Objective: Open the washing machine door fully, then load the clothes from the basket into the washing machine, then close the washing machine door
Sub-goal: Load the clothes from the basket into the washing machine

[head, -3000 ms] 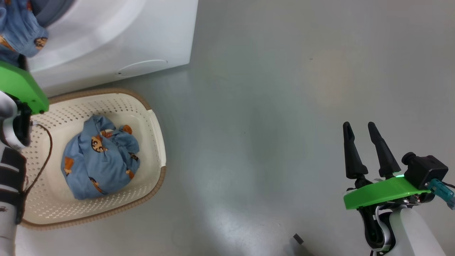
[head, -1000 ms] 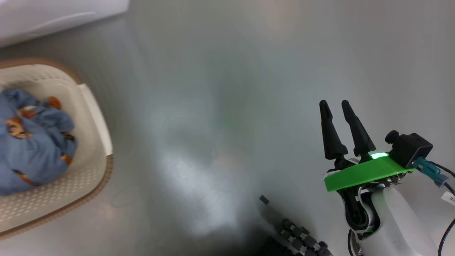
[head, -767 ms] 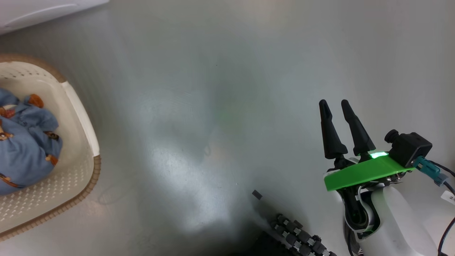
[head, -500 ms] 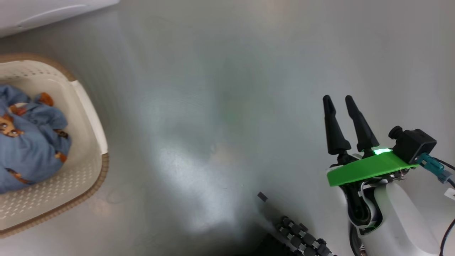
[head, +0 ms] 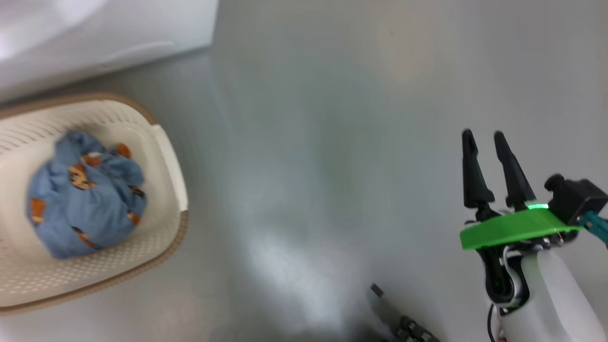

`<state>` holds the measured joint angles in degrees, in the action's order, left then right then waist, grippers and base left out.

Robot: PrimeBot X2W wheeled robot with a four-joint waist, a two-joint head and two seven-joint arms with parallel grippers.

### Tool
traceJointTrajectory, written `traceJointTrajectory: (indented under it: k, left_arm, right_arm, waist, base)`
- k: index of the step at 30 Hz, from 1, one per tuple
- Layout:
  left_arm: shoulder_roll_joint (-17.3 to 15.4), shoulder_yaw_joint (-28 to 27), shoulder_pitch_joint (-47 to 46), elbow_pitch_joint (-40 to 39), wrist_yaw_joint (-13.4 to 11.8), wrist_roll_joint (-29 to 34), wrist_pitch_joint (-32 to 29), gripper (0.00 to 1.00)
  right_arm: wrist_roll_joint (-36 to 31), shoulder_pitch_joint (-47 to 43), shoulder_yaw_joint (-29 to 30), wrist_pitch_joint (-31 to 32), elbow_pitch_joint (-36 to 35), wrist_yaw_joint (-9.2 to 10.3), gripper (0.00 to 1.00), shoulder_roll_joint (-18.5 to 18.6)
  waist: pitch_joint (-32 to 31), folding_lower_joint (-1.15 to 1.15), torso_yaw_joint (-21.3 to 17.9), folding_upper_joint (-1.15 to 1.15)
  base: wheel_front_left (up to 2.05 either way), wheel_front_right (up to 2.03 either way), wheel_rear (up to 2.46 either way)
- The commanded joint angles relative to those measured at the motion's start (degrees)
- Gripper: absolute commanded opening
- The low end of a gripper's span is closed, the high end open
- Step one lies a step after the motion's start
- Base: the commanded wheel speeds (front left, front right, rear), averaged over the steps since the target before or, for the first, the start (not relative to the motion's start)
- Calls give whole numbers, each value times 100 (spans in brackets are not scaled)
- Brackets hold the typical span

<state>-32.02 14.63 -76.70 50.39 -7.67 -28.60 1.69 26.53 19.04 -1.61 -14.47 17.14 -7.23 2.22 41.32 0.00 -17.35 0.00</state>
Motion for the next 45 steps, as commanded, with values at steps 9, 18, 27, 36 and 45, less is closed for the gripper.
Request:
traceJointTrajectory:
  k: [9,18,27,36,45]
  left_arm:
    - [201,-278,1439,-22,79,-460,685,100]
    - [807,-318,3178,-632,160,-698,1237,100]
    - [1240,-292,5113,-2158,-226,-474,1327,100]
    - [1500,-255,6791,-3709,-600,-191,1330,100]
    - [1589,10,7514,-4236,-777,-8,1293,100]
  right_arm:
    - [-420,-701,285,-6,-38,-25,100,65]
    - [-745,-1379,588,366,-347,-25,100,65]
    - [-1001,-1974,733,837,-876,-25,100,65]
    - [-1238,-2366,840,1242,-1431,-25,100,65]
    - [-1400,-2540,890,1486,-1788,-25,100,65]
  waist:
    - [-1447,0,750,0]
    - [-2489,0,1047,0]
    - [-3255,0,1217,0]
    - [-3621,0,1413,0]
    - [-3795,0,1574,0]
  base:
    - [0,0,0]
    - [0,0,0]
    - [0,0,0]
    - [0,0,0]
    - [0,0,0]
